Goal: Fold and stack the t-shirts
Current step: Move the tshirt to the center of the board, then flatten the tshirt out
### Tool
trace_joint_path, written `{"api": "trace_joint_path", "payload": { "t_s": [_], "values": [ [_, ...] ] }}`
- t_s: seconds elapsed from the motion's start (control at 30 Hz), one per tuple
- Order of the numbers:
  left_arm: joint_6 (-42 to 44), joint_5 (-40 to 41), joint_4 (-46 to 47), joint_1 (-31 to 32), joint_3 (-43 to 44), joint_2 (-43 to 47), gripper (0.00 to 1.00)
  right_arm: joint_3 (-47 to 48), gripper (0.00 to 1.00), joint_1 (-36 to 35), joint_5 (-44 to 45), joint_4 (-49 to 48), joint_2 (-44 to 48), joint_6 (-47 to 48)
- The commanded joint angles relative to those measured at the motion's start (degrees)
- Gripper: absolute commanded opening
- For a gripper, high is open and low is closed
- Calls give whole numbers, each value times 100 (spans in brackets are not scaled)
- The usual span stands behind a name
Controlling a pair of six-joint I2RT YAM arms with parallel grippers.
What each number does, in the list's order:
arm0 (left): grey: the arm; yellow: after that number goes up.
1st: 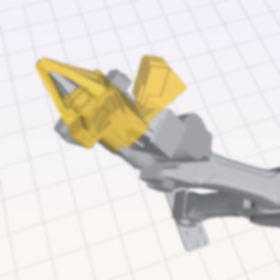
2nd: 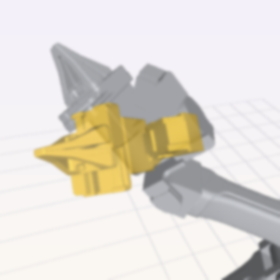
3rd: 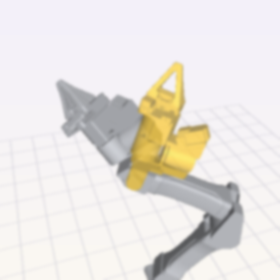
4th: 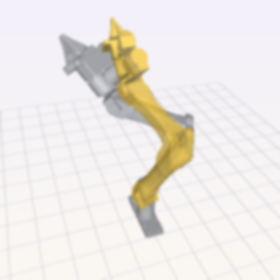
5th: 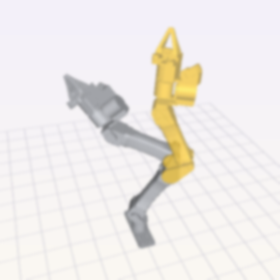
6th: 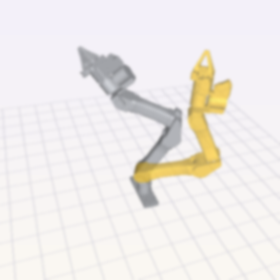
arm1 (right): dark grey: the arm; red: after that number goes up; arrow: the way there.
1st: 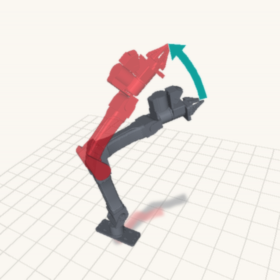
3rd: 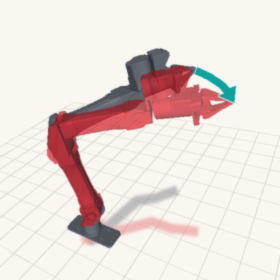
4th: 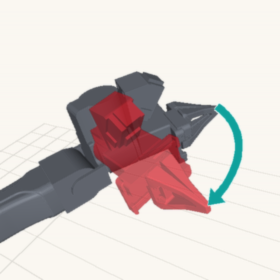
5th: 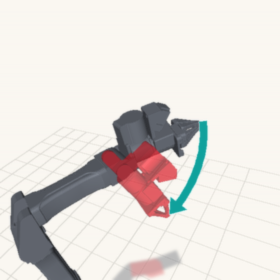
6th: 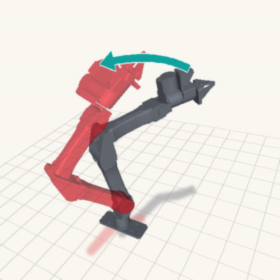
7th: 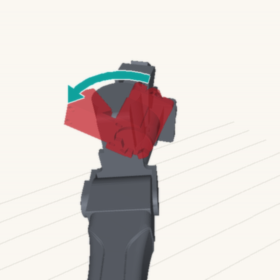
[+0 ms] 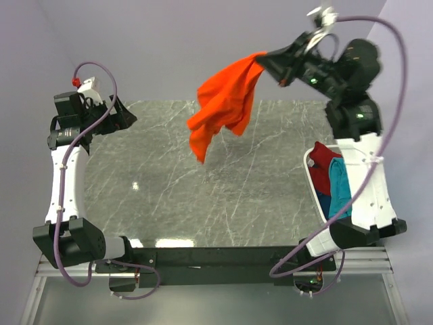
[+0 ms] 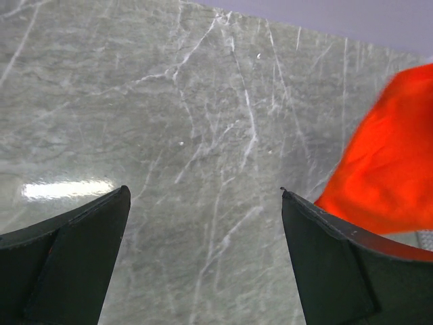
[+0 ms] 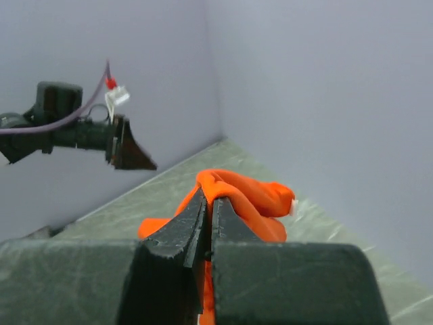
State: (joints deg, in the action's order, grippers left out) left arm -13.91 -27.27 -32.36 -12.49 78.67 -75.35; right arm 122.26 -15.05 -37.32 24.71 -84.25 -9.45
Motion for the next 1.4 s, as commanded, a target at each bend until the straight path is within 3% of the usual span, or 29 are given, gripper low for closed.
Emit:
{"api": "trace_joint_path", "payload": {
  "t_s": [0.0, 0.1, 0.23, 0.27, 0.33, 0.43, 0.47, 0.6, 0.77, 1.07, 1.17, 1.3, 1.37],
  "values": [
    [615, -252, 64, -25, 17, 205, 99, -1209, 0, -77, -12, -607, -136, -610],
    [1526, -507, -330, 1, -89, 232, 99, -2432, 7, 27, 259, -257, -188, -558],
    [2392, -553, -728, 220, -334, 205, 99, -3567, 37, 782, 112, 471, -591, -453],
    [2515, -517, -745, 438, -553, 214, 99, -3838, 39, 958, 41, 552, -662, -383],
    [2884, -446, -789, 746, -817, 205, 100, -4060, 58, 1276, 163, 771, -698, -146],
    [3017, -227, -589, 1519, -1414, 39, 99, -4315, 69, 1172, 313, 1088, -550, 600],
    [2974, -261, -509, 1800, -1495, -136, 99, -4490, 70, 1110, 313, 1132, -497, 707],
    [2632, -437, -166, 2435, -1680, -743, 78, -4825, 68, 434, 304, 1475, -399, 1322],
    [2043, -780, -148, 2918, -1426, -1971, 68, -5474, 60, -348, 400, 1414, -400, 1701],
    [864, -990, 283, 2937, -1048, -3266, 49, -6662, 59, -1131, 1517, 0, 391, 1789],
    [697, -1184, 143, 2884, -810, -3539, 32, -6741, 60, -1570, 2041, -299, 514, 1815],
    [495, -1378, 98, 2419, -897, -3548, 2, -6654, 64, -2413, 2826, -651, 410, 1789],
    [495, -1421, 63, 2164, -977, -3548, 1, -6496, 66, -2836, 3072, -879, 155, 1684]
  ]
}}
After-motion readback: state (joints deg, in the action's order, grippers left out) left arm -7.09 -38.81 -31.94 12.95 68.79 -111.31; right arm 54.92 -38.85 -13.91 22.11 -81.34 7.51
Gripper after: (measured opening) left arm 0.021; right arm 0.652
